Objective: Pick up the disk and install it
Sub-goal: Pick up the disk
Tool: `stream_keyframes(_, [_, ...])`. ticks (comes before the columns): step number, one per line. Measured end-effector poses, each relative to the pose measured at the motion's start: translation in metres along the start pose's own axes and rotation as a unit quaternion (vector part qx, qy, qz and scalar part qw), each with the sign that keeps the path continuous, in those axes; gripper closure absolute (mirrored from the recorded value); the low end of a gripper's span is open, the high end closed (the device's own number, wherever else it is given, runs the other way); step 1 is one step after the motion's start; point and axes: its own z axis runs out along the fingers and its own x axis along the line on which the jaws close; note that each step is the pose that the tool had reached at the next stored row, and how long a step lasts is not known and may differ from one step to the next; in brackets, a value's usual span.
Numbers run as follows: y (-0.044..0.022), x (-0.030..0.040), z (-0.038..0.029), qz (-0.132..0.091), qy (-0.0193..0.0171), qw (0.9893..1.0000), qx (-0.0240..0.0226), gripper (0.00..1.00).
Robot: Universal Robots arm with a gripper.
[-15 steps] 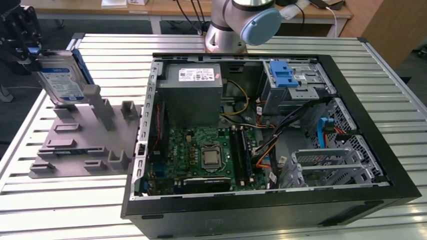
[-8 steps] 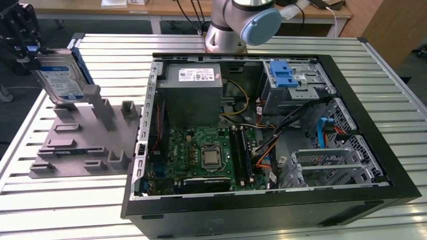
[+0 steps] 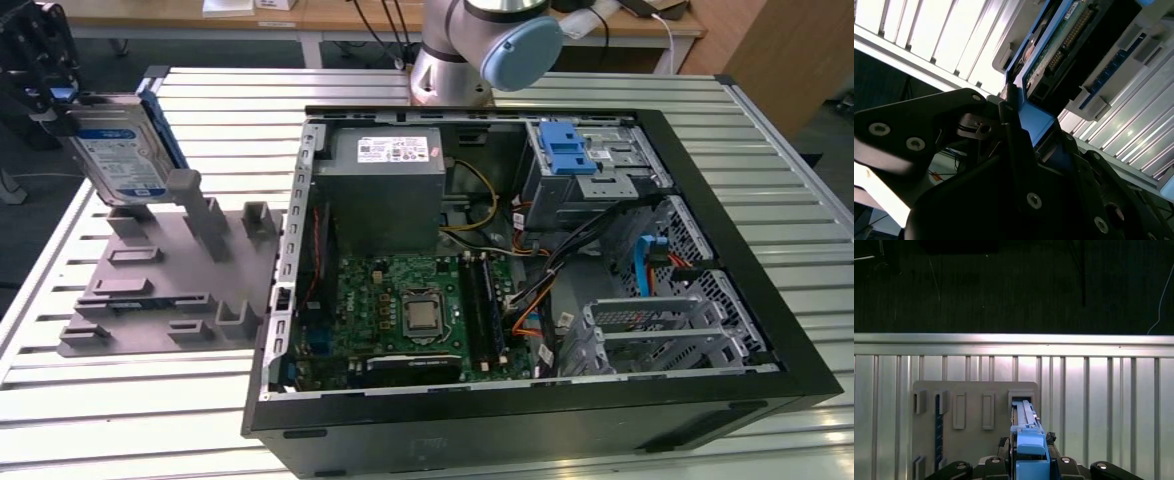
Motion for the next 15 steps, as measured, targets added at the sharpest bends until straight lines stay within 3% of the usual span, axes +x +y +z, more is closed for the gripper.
stream_keyframes(15, [0.0000,0.0000,-0.0091,0.000,0.0008,1.0000,0.0000,0.64])
